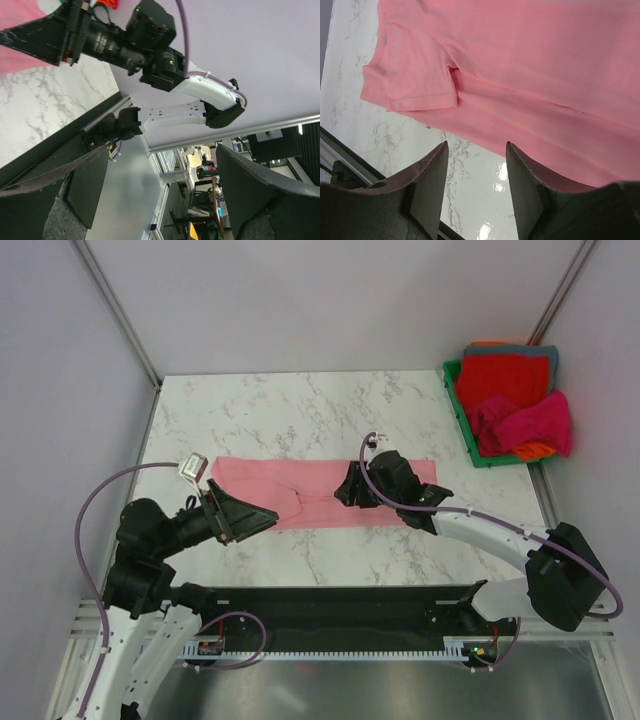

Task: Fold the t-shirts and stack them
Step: Fold the tshirt

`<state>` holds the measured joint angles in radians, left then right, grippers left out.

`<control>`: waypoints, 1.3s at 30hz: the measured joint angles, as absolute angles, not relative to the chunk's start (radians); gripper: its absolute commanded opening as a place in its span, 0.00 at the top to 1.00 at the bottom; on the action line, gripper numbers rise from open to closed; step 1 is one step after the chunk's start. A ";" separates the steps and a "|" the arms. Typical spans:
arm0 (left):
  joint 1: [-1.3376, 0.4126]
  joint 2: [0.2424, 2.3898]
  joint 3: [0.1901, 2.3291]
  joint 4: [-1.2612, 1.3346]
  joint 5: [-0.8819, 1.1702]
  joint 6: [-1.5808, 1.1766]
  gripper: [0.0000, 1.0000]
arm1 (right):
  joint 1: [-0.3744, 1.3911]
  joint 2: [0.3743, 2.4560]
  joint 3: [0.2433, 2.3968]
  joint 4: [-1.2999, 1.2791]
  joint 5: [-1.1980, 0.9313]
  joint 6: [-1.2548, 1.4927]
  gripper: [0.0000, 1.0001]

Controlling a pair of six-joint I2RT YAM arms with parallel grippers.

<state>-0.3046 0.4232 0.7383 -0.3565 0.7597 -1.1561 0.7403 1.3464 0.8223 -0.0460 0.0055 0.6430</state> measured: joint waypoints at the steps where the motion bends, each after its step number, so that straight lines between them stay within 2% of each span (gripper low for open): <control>1: -0.305 0.422 0.754 -0.355 0.769 -1.164 0.04 | 0.740 1.345 0.816 -0.044 0.011 0.646 0.42; 8: -0.305 0.422 0.785 -0.359 0.820 -1.183 0.01 | 0.740 1.312 0.785 -0.019 0.032 0.670 0.42; 13: -0.305 0.385 0.807 -0.364 0.836 -1.183 0.10 | 0.740 1.250 0.761 -0.014 0.054 0.679 0.42; 16: -0.305 0.348 0.807 -0.363 0.838 -1.180 0.18 | 0.740 1.222 0.753 -0.015 0.062 0.685 0.41; 21: -0.305 0.402 0.791 -0.397 0.834 -1.095 0.17 | 0.740 1.182 0.750 -0.047 0.088 0.684 0.40; 25: -0.305 0.485 0.744 -0.464 0.793 -0.983 0.13 | 0.740 1.126 0.748 -0.110 0.150 0.677 0.32; 27: -0.305 0.532 0.707 -0.493 0.772 -0.935 0.13 | 0.740 1.089 0.746 -0.156 0.193 0.672 0.31; 29: -0.305 0.580 0.680 -0.522 0.750 -0.899 0.08 | 0.740 1.063 0.747 -0.202 0.245 0.664 0.33; 35: -0.305 0.698 0.672 -0.545 0.695 -0.825 0.09 | 0.719 1.076 0.748 -0.366 0.389 0.647 0.49; 39: -0.305 0.730 0.672 -0.545 0.628 -0.799 0.09 | 0.666 1.100 0.723 -0.411 0.449 0.638 0.75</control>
<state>-0.3054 0.7303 0.6720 -0.5449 0.6285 -0.7986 0.6662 1.0996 0.7227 -0.4107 0.4488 0.6380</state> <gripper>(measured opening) 0.915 0.368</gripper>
